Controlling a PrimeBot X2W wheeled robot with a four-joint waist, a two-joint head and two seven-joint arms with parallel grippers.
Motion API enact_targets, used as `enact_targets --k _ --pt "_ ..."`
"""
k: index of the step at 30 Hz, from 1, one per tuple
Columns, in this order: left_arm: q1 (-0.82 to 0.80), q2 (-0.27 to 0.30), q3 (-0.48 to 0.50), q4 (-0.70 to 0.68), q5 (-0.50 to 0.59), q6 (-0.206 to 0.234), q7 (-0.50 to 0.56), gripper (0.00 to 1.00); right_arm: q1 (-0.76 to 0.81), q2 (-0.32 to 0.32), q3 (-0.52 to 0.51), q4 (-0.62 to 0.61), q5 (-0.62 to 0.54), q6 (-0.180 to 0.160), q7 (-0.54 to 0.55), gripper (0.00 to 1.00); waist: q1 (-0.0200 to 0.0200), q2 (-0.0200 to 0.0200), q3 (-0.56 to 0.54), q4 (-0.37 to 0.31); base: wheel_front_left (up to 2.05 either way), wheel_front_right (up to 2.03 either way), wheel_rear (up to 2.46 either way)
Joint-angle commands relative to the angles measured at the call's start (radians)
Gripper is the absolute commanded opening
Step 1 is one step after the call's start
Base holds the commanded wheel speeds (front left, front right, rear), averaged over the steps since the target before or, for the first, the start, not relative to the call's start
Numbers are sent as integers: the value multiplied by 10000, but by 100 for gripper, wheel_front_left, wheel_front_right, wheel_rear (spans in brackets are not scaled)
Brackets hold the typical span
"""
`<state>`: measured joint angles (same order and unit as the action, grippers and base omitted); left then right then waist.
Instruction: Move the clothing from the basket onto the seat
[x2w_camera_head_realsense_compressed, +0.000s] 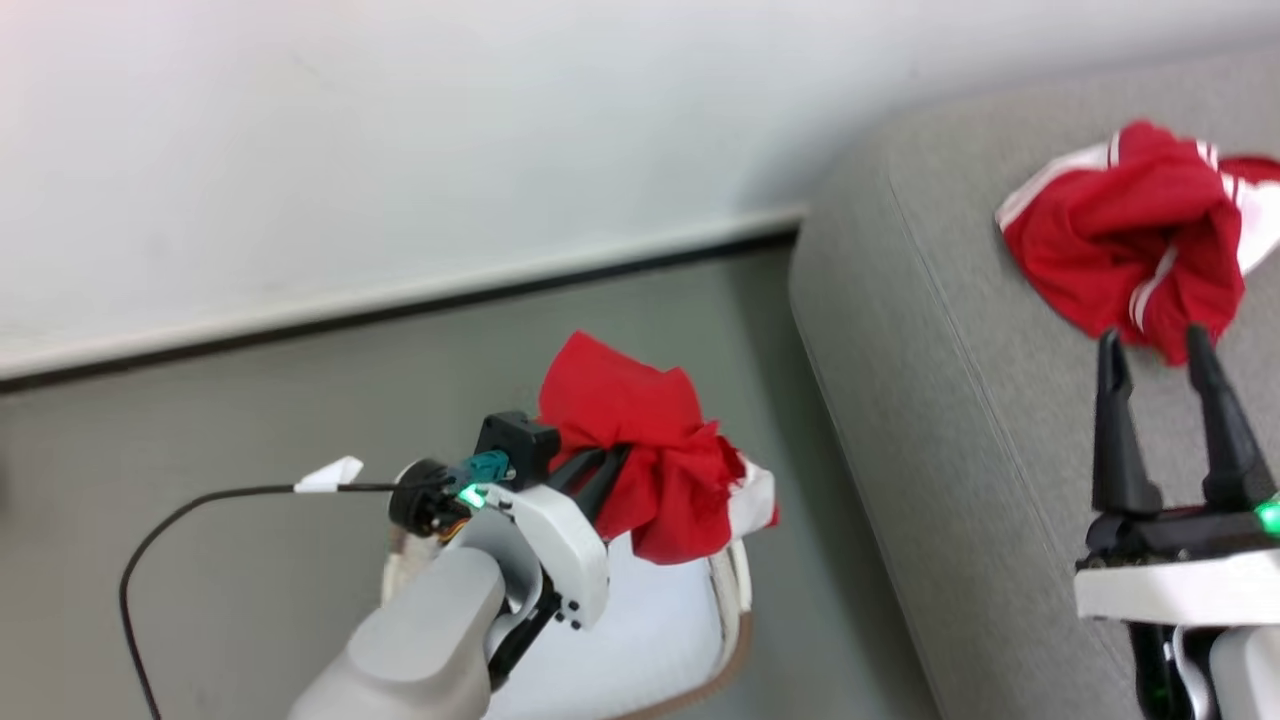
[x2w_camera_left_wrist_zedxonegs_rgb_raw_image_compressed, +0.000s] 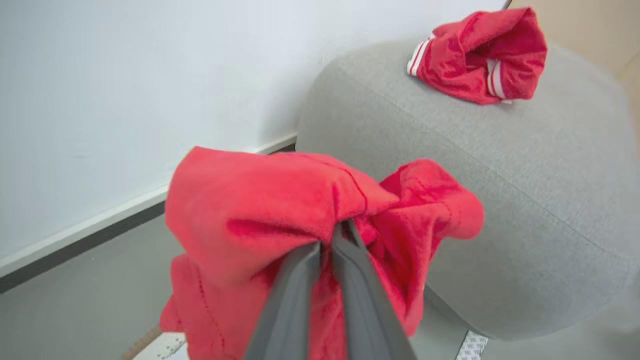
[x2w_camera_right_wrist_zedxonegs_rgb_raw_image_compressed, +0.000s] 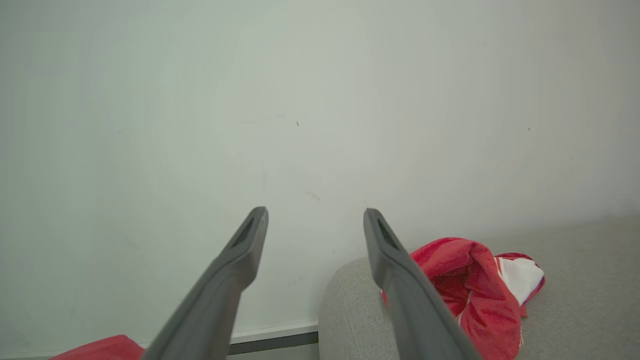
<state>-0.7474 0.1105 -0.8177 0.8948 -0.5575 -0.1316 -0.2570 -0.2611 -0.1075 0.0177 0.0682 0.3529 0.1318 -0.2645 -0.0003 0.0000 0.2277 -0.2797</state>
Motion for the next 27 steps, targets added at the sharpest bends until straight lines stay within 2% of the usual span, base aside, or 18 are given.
enact_targets --k 1,8,13,21,27 --pt "149 100 40 -160 -14 22 -51 0 192 -133 24 71 34 -22 5 100 3 0 -824 610 0 0 0" --pt "533 423 681 -2156 -356 198 -73 0 779 -218 375 336 339 -22 5 100 3 0 -1788 1074 0 0 0" --pt "767 896 1003 -3786 -550 574 102 0 1096 -212 565 394 459 -22 7 100 3 0 -2240 1208 0 0 0" --pt "1208 1632 1298 -6333 -682 1349 985 0 1241 -188 1090 381 558 -22 7 100 3 0 -2429 1292 0 0 0" --pt "1618 1859 1310 -7266 -813 1677 1325 0 1110 -298 1381 331 619 -22 7 100 3 0 -2367 1302 0 0 0"
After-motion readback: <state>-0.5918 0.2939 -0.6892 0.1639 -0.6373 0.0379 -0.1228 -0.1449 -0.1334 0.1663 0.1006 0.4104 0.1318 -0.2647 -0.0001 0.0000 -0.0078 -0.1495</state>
